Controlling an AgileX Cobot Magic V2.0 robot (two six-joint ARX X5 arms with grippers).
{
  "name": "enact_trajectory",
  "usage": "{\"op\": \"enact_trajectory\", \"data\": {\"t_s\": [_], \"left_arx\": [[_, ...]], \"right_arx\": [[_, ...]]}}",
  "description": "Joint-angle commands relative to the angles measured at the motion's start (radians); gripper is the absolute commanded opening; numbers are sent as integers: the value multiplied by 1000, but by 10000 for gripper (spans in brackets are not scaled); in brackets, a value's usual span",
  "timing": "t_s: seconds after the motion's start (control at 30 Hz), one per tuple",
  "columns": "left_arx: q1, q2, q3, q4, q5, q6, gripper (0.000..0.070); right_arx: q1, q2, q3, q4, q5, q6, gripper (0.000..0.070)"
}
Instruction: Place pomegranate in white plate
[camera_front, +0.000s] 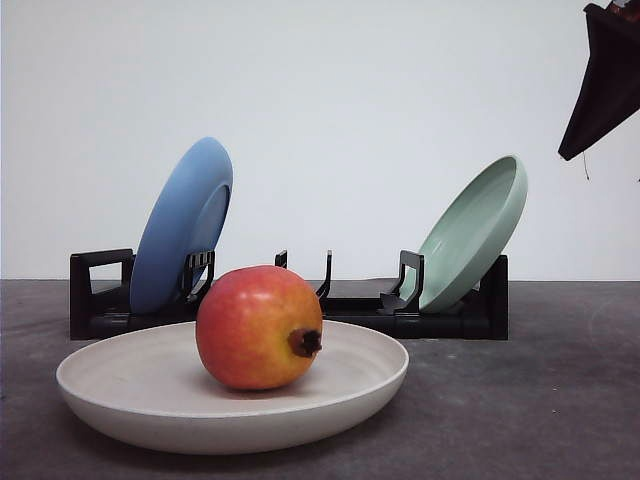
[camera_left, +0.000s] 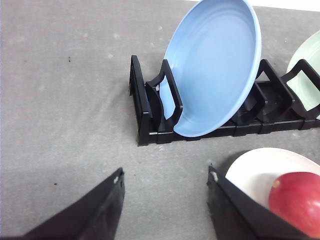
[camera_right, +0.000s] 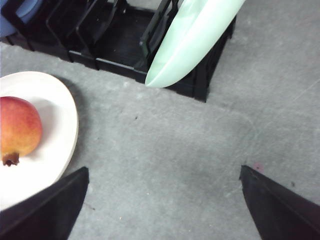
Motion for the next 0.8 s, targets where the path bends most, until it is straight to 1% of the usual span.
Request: {"op": "enact_trajectory", "data": {"t_s": [0.0, 0.1, 0.13, 0.17, 0.2, 0.23, 0.27, 0.3, 0.37, 0.77], "left_arx": [[1, 5, 9, 8, -2, 0, 313], [1, 5, 9, 4, -2, -1, 313], [1, 5, 9, 2, -2, 0, 308], [1, 4, 9, 1, -2, 0, 266], [1, 4, 9, 1, -1, 0, 196], [1, 4, 9, 1, -1, 0, 48], [1, 4, 9, 1, -1, 0, 5], [1, 4, 9, 2, -1, 0, 11], [1, 4, 9, 2, -1, 0, 10], [1, 2, 9, -6, -2, 0, 19]], "right_arx": [[-2, 5, 2, 10, 0, -8, 602], [-3, 5, 2, 17, 0, -8, 601], [-3, 5, 2, 18, 0, -8, 588], [-3, 5, 2, 17, 0, -7, 508], [-3, 5, 2, 17, 0, -7, 387], [-3, 5, 2, 16, 0, -7, 187], [-2, 5, 2, 17, 0, -8, 69], [-2, 5, 2, 17, 0, -8, 1], [-3, 5, 2, 18, 0, -8, 14], [-2, 5, 2, 18, -1, -8, 14]]}}
